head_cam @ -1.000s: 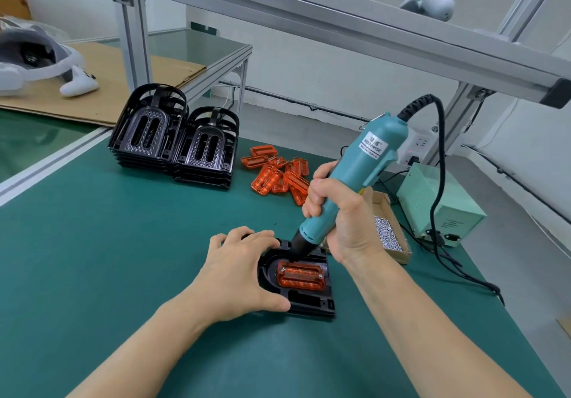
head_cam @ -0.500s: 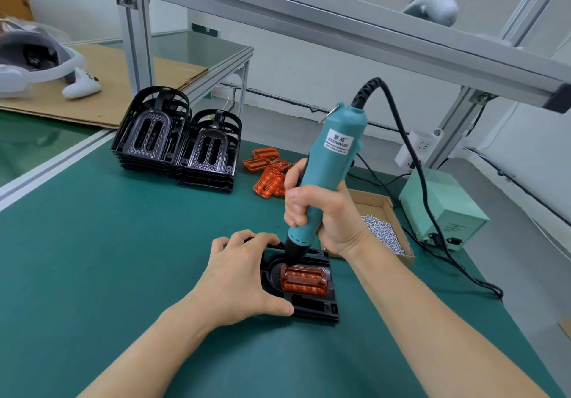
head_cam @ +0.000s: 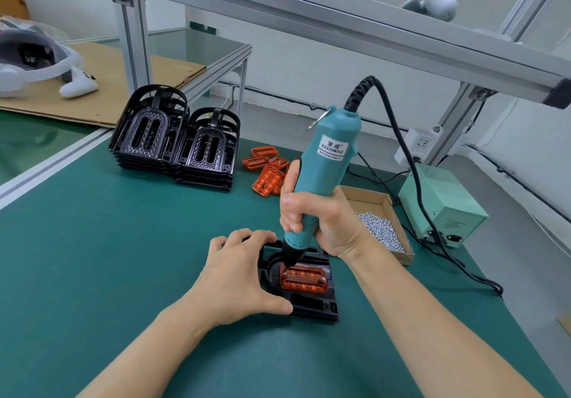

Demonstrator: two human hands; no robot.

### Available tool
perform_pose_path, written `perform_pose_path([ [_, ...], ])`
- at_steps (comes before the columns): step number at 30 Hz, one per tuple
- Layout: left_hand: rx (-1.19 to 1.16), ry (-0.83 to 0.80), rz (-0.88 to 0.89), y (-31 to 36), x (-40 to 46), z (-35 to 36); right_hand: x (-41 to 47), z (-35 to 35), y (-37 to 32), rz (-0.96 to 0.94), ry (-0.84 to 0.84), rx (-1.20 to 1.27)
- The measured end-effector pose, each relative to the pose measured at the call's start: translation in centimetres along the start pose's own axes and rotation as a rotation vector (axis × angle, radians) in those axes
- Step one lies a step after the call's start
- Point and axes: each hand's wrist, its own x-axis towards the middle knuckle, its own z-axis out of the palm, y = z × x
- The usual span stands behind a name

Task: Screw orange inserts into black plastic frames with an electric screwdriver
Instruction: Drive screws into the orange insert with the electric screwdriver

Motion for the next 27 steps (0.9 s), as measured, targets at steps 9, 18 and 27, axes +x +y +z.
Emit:
perform_pose_path([
  [9,0.015,-0.017,-0.006,0.1,0.2,-0.2,-0.5,-0.4,0.0,-0.002,0.026,0.011],
  [18,0.021,-0.035,-0.016,0.4,0.3,-0.5,-1.2,-0.4,0.1,-0.037,0.216,0.068],
  [27,-0.009,-0.055,-0.038,0.5,0.4,-0.5,0.3,-1.5,-5.2,-0.089,0.351,-0.086],
])
